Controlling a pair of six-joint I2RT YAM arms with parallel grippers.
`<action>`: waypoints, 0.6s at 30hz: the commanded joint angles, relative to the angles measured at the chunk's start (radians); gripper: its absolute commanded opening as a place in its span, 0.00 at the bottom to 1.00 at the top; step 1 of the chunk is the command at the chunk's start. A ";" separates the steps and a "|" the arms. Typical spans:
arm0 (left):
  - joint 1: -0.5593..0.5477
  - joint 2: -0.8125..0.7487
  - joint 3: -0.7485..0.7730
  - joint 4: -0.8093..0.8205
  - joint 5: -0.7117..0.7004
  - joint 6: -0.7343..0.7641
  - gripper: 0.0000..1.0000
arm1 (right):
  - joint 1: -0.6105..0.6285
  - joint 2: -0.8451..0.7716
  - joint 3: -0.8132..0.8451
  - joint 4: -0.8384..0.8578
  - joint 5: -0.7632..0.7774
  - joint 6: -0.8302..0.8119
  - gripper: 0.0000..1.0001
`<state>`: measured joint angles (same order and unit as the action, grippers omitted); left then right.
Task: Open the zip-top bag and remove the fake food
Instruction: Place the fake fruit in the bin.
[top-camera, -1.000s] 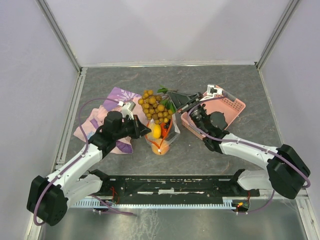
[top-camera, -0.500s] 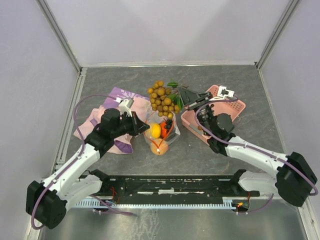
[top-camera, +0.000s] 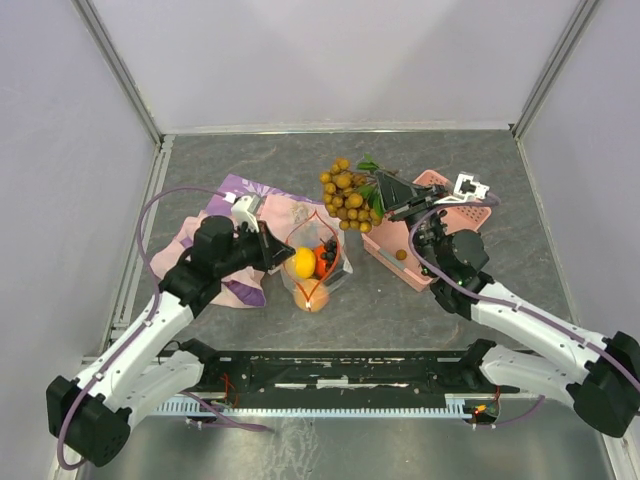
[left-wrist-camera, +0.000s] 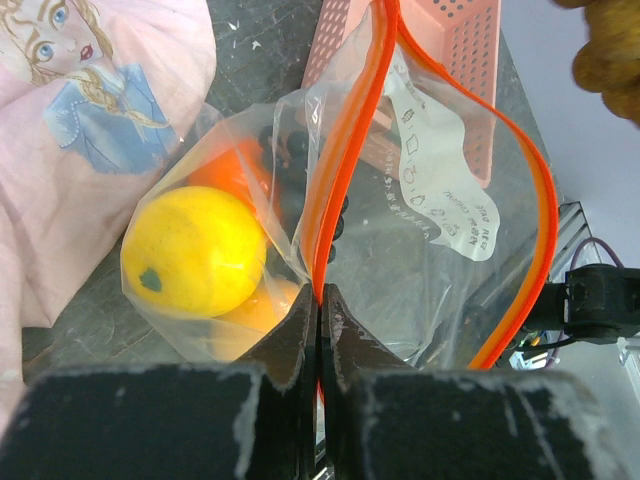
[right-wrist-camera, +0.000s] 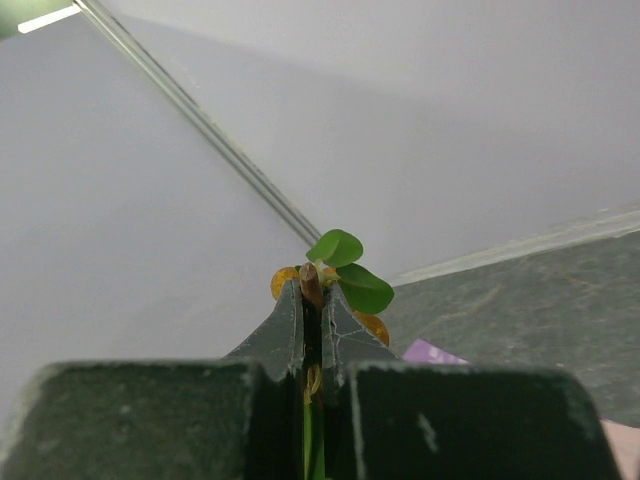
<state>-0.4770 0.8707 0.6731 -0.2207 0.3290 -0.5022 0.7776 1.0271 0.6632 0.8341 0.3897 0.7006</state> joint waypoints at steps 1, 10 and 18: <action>0.005 -0.034 0.082 -0.022 -0.032 0.059 0.03 | -0.004 -0.058 0.074 -0.163 0.060 -0.125 0.01; 0.005 -0.046 0.142 -0.099 -0.086 0.113 0.03 | -0.023 -0.114 0.043 -0.269 0.139 -0.263 0.02; 0.007 -0.045 0.159 -0.119 -0.121 0.138 0.03 | -0.102 -0.139 0.024 -0.366 0.177 -0.305 0.09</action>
<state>-0.4770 0.8402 0.7815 -0.3477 0.2363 -0.4221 0.7105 0.9207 0.6842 0.4908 0.5285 0.4385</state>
